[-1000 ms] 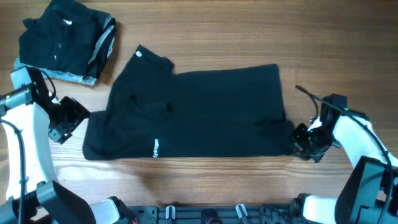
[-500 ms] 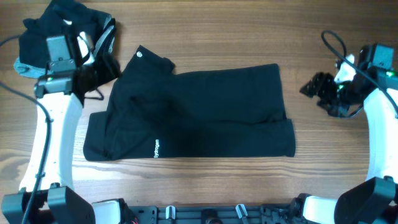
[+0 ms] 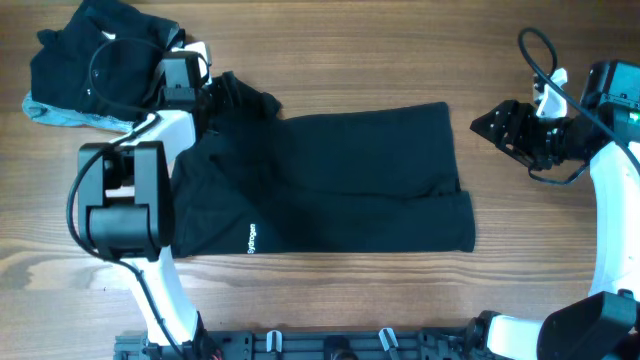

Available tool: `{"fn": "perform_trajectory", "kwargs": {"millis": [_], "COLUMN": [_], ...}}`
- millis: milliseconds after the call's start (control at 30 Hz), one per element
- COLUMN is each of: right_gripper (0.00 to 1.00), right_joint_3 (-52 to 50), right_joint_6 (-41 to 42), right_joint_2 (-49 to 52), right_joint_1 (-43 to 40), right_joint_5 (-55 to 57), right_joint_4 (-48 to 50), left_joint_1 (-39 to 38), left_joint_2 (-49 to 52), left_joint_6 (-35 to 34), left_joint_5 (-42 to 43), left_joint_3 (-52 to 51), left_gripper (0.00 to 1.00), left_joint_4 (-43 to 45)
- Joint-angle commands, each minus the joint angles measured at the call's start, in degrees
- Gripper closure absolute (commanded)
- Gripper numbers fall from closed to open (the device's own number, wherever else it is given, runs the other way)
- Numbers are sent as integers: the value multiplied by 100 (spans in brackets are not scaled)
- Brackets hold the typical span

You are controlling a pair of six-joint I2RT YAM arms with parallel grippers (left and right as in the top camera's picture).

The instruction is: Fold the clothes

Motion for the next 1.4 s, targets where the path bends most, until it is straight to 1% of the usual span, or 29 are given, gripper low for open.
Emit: {"fn": "perform_trajectory", "kwargs": {"millis": [0, 33, 100, 133, 167, 200, 233, 300, 333, 367, 400, 433, 467, 600, 667, 733, 800, 833, 933, 1067, 1167, 1200, 1267, 1300, 1367], "right_gripper": [27, 26, 27, 27, 27, 27, 27, 27, 27, 26, 24, 17, 16, 20, 22, 25, 28, 29, 30, 30, 32, 36, 39, 40, 47], "right_joint_3": [39, 39, 39, 39, 39, 39, 39, 39, 39, 39, 37, 37, 37, 37, 37, 37, 37, 37, 39, 37, 37, 37, 37, 37, 39], "right_joint_6": [-116, -114, -114, -50, 28, 28, 33, 177, 199, 170, 151, 63, -164, -46, 210, 240, 352, 356, 662, 627, 610, 592, 455, 468, 481], "right_joint_2": [-55, -55, -55, -55, -55, -55, -55, -55, -52, -48, -37, -31, -4, 435, 881, 1432, 1928, 2312, 3032, 3567, 3679, 3683, 3681, 3683, 3681], "right_joint_1": [-17, -17, -17, -17, -17, -17, -17, -17, -17, -17, -17, -17, -17, 72, 225, 424, 575, 667, 798, 966, 1143, 1215, 1340, 1392, 1451], "right_joint_5": [-111, -111, -109, -109, -105, -101, -81, 160, 330, 435, 535, 621, 647, 824, 866, 892, 951, 1023, 1292, 1290, 1294, 1296, 1300, 1436, 1755], "right_joint_4": [-4, -7, -2, 0, 17, 50, 81, 122, 153, 197, 286, 417, 586, 1554, 2118, 2684, 3086, 3377, 3952, 4135, 4111, 4124, 4205, 4199, 4135], "left_joint_1": [-59, -111, -173, -210, -254, -273, -286, -289, -289, -289, -289, -289, -284, -278, -278, -278, -280, -291, -293, -293, -293, -293, -295, -299, -299], "left_joint_2": [459, 562, 634, 638, 638, 638, 638, 608, 533, 450, 319, 149, -74, -942, -1379, -1720, -1917, -2017, -2081, -2081, -2081, -2081, -2083, -2083, -2090], "left_joint_6": [267, 391, 514, 564, 564, 562, 562, 557, 557, 553, 531, 535, 533, 533, 533, 535, 533, 533, 531, 531, 531, 531, 531, 531, 533], "left_joint_5": [-129, -133, -131, -133, -131, -129, -131, -122, -129, -127, -107, -114, -116, -114, -116, -118, -114, -114, -111, -114, -111, -111, -111, -111, -111], "left_joint_3": [17, 17, 17, 17, 17, 17, 17, 17, 17, 17, 17, 17, 17, 17, 17, 17, 17, 17, 17, 17, 17, 17, 17, 17, 17], "left_gripper": [17, 20, 36, 41, 51, 64, 70, 89, 96, 96, 96, 96, 96, 96, 96, 96, 96, 96, 96, 96, 96, 96, 96, 96, 96], "left_joint_4": [328, 407, 437, 396, 345, 299, 258, 114, -9, -74, -127, -190, -238, -660, -1045, -1355, -1572, -1725, -2063, -2371, -2435, -2461, -2527, -2540, -2559]}}
